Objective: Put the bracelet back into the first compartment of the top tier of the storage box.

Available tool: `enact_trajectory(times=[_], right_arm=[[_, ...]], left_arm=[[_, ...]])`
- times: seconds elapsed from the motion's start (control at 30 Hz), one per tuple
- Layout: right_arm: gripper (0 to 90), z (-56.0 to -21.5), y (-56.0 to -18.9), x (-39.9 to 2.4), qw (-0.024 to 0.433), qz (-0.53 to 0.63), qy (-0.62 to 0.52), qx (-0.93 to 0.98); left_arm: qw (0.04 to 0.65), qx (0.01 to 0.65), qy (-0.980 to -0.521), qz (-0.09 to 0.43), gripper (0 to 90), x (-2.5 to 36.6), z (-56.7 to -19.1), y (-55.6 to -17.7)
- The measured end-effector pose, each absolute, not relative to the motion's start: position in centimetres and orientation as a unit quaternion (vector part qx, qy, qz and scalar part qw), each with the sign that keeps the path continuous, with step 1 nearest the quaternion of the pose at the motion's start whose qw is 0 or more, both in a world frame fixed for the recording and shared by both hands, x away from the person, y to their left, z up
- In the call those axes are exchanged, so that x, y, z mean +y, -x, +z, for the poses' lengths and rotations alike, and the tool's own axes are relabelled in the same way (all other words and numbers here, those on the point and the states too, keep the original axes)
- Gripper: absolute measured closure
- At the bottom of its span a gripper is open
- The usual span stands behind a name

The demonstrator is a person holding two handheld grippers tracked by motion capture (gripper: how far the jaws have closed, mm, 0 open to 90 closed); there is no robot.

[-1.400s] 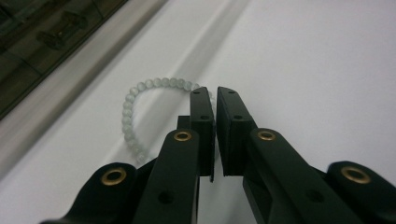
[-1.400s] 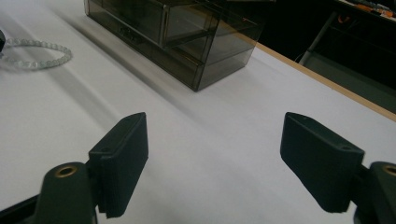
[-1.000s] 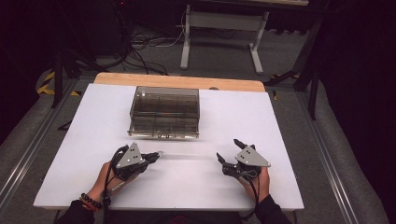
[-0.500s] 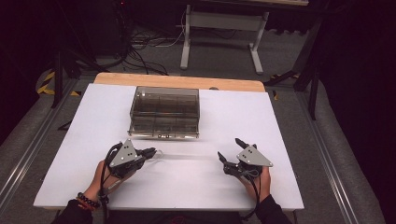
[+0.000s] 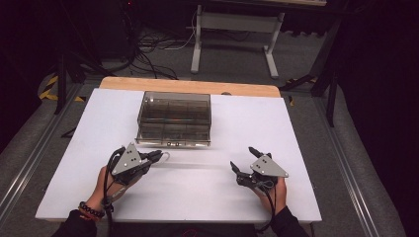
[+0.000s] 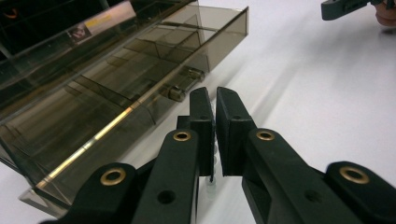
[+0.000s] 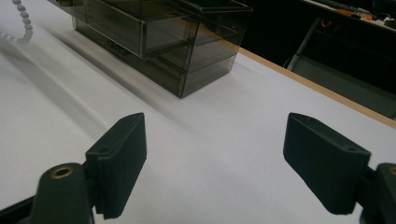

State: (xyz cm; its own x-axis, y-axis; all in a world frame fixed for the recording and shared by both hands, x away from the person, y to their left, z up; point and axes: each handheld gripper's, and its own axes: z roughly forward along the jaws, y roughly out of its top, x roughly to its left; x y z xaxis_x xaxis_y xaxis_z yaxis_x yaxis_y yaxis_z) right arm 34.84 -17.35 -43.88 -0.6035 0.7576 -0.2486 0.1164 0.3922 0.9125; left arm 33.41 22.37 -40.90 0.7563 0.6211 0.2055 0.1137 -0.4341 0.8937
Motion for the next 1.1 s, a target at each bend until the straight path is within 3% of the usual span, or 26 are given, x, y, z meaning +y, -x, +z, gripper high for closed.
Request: enact_trajectory(times=[0.57, 1.1], right_arm=[[19.8, -43.9, -34.5, -17.7, 0.352, 0.476, -0.293, 0.751], [7.1, -43.9, -34.5, -17.6, 0.329, 0.504, -0.294, 0.743]], left_arm=[[0.500, 0.239, -0.783, 0.281, 85.9, 22.5, -39.0, -34.6], [0.515, 0.251, -0.765, 0.293, 85.8, 22.8, -37.6, -36.1]])
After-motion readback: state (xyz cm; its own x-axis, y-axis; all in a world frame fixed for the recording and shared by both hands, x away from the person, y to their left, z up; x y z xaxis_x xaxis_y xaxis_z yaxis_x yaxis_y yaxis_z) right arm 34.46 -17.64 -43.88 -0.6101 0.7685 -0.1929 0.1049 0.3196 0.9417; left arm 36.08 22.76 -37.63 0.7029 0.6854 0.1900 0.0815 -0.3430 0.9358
